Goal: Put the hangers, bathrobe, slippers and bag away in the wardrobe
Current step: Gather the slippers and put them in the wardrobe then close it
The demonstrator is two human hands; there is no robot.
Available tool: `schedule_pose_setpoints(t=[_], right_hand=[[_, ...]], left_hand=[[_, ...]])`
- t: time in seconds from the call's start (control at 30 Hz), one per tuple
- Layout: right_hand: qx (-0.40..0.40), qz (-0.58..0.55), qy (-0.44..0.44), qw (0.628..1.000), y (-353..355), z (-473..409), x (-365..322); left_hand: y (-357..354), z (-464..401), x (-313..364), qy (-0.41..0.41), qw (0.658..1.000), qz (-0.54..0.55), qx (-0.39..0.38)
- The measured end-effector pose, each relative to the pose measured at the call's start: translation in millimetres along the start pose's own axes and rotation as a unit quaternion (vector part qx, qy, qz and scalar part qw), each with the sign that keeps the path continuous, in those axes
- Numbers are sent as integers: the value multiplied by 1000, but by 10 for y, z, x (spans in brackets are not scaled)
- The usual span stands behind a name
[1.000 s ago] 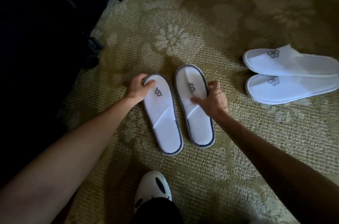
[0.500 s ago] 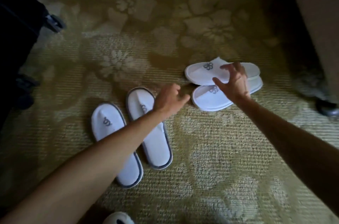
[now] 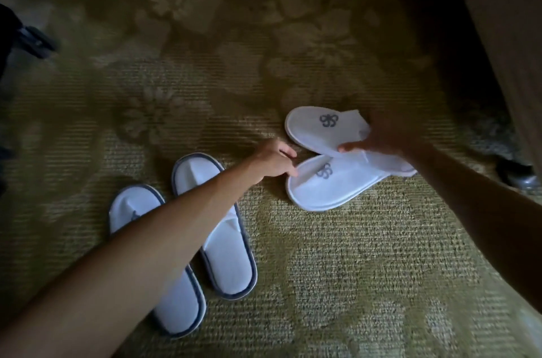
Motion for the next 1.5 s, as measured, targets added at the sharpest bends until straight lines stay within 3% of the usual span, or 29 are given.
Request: schedule_pose_setpoints(t=[0.2,0.33,0.5,0.6,0.7,0.87,1.1,1.3,1.4,1.5], right_hand=[[17,-210,-109,972,-333,749,155],[21,-289,-158,944,-738,1347,-135],[101,-333,-202,916,-871,1725,-245],[102,-339,-198,914,-826,1730,-248],[107,-355,-187,910,-759,1701,-274],[140,-458,-118,870,-331,1756,-698],[18,-371,-73,926,-920,1722,-1752],[22,-342,-43,938,-1249,1788,-2217],[58,-291,-16,955,-1133,1803,-2331],[62,-236,-2,970,-1099,1772,-2345]], left_hand=[[414,9,49,-102,986,-135,4],[599,-85,-17,-142,981,-124,42],[802,-81,-232,-103,970,-4,219],[932,71,-482,-32,959,9,281],[843,198,-463,-80,968,-19,237],[1349,523,-326,-131,951,85,267],[2241,1082,-1344,-73,960,-4,269],[2244,1240,-1998,-16,946,14,324],[2177,1309,-1972,-18,925,65,375],[2096,1553,-2178,44,868,75,490]])
Point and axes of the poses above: each hand's wrist, its own z-axis away from the middle knuckle, its own y-axis out of the back of the hand, x = y × z, the point moved 7 cm from there along -z, towards the middle knuckle, and after that the axes turned 11 degrees about x, right-handed, at the moved point
